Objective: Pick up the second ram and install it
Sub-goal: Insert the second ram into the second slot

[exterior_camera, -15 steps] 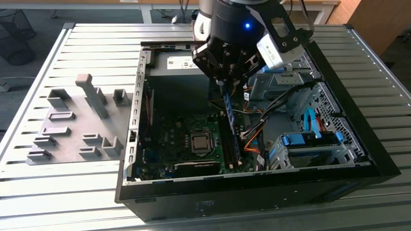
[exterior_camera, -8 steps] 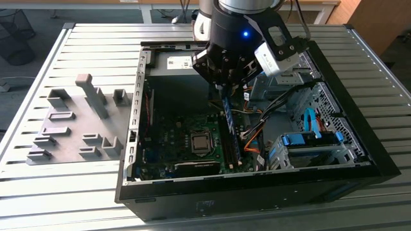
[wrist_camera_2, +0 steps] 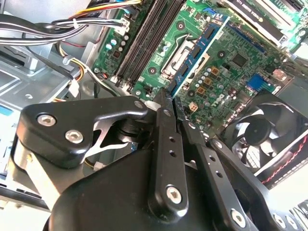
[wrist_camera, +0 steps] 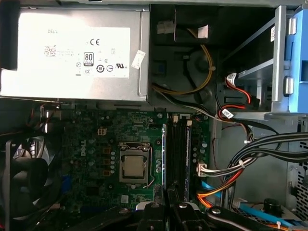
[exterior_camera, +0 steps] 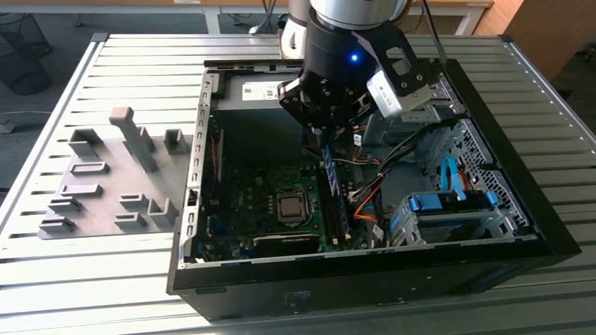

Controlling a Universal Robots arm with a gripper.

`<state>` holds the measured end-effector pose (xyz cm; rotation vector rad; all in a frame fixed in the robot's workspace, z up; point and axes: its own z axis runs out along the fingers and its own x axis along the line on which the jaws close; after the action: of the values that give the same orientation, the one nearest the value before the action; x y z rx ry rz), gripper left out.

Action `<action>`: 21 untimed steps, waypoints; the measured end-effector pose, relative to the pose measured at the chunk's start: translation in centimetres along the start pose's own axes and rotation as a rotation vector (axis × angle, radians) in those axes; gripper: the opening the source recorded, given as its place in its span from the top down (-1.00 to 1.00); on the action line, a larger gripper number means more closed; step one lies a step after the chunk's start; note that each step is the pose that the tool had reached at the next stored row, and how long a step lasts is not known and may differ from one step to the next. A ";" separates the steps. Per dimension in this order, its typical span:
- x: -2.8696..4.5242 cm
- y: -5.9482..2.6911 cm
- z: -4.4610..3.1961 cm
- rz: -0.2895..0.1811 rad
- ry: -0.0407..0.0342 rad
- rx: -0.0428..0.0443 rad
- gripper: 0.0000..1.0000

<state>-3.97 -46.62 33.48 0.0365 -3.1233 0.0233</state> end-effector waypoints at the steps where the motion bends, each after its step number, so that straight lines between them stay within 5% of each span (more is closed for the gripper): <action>1: 0.00 0.00 0.00 0.000 0.0000 0.0001 0.73; 7: -0.05 -0.08 0.23 0.000 -0.0001 -0.0002 0.73; 21: -0.78 -0.21 2.72 0.012 0.0002 -0.0004 0.73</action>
<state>-3.23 -46.85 30.75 0.0180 -3.1234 0.0228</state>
